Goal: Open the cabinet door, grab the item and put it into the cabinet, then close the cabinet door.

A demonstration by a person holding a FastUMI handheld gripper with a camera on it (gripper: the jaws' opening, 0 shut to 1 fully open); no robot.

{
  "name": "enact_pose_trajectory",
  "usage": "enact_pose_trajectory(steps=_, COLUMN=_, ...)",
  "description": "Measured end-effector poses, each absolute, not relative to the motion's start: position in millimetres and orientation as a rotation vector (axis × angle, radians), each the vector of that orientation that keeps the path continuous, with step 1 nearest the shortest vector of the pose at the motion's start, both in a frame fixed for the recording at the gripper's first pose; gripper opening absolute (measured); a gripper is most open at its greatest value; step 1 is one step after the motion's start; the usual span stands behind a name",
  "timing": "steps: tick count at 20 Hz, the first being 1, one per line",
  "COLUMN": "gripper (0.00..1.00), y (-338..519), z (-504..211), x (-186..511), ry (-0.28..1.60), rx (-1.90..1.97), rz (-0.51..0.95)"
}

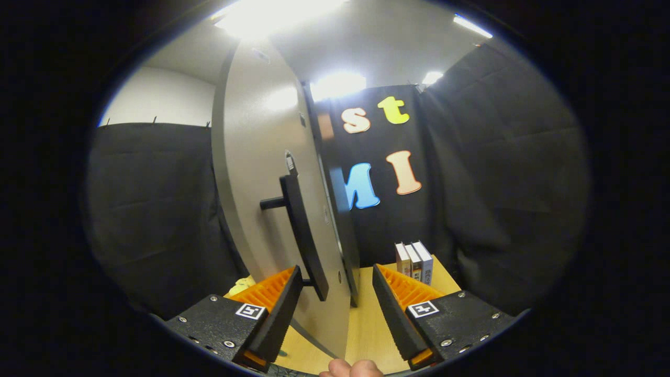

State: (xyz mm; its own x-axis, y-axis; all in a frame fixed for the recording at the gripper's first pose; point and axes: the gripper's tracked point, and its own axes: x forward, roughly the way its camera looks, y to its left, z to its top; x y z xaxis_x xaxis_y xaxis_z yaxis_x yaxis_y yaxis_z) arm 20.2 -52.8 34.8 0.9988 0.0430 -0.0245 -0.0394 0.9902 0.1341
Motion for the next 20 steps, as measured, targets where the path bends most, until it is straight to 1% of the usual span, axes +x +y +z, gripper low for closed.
enact_pose_trajectory(steps=2, gripper=0.95, y=-56, z=26, x=6, ry=-0.015, rx=0.151, rz=-0.024)
enact_pose_trajectory(steps=3, gripper=0.98, y=-55, z=22, x=3, ry=-0.035, rx=0.127, rz=-0.048)
enact_pose_trajectory(steps=8, gripper=0.95, y=-16, z=-24, x=-36, ry=-0.077, rx=-0.036, rz=-0.085)
enact_pose_trajectory(steps=10, gripper=0.95, y=1, z=-54, x=-48, ry=-0.053, rx=-0.08, rz=-0.11)
enact_pose_trajectory(steps=13, gripper=0.95, y=55, z=-112, x=-57, ry=-0.001, rx=-0.033, rz=-0.074)
enact_pose_trajectory(steps=16, gripper=0.95, y=105, z=-165, x=-53, ry=0.014, rx=0.021, rz=-0.059)
enact_pose_trajectory(steps=20, gripper=0.95, y=157, z=-230, x=-18, ry=0.045, rx=0.0, rz=-0.028)
